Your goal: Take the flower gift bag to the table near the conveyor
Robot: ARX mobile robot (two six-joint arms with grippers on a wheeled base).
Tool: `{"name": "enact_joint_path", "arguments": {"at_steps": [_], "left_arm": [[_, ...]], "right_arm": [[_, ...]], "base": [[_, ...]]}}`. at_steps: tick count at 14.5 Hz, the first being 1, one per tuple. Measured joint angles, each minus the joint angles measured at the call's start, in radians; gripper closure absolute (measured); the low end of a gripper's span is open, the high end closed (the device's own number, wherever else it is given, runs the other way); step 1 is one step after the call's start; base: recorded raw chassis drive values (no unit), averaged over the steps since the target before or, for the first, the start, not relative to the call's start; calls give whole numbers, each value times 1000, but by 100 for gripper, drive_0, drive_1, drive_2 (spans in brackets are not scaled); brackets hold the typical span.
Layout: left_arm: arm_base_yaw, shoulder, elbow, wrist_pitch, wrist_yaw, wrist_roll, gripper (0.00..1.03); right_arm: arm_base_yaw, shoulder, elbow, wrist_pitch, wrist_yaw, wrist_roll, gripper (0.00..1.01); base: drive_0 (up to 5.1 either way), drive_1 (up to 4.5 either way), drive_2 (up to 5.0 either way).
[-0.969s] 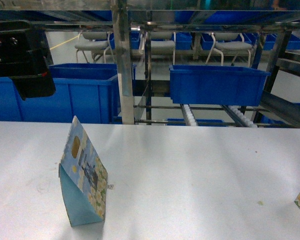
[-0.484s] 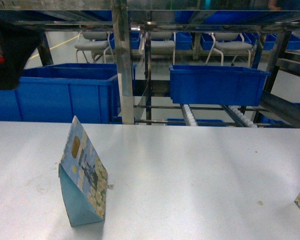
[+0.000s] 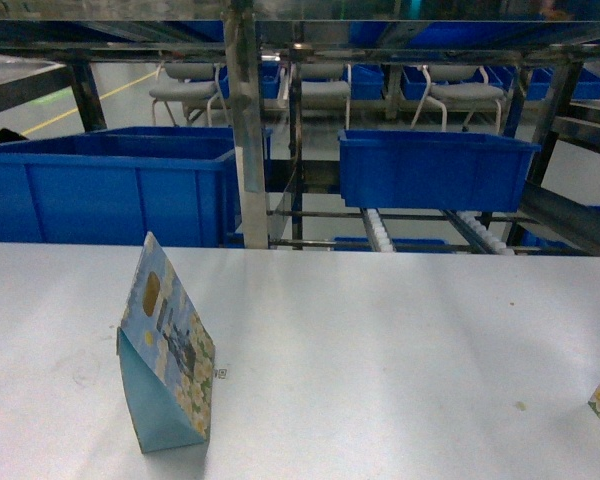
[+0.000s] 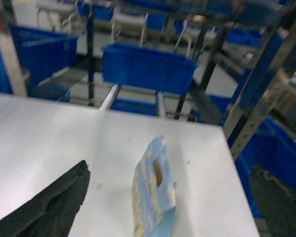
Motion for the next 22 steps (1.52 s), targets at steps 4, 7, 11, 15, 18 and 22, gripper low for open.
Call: {"name": "enact_joint_path", "arguments": {"at_steps": [4, 7, 11, 15, 18, 22], "left_arm": [[36, -116, -158, 30, 14, 31, 51], [119, -221, -245, 18, 97, 31, 90], [122, -383, -328, -58, 106, 34, 101], [122, -489, -367, -132, 106, 34, 101], [122, -572, -402, -162, 105, 34, 101], [122, -697, -402, -276, 105, 34, 101]], "right_arm": [[97, -108, -112, 126, 76, 114, 51], [98, -138, -145, 141, 75, 125, 90], [98, -167, -187, 147, 75, 128, 99], [98, -212, -228, 148, 74, 127, 99], [98, -211, -227, 150, 75, 128, 99], [98, -211, -227, 150, 75, 128, 99]], "base": [[0, 0, 0], [0, 0, 0], [0, 0, 0], [0, 0, 0], [0, 0, 0], [0, 0, 0]]}}
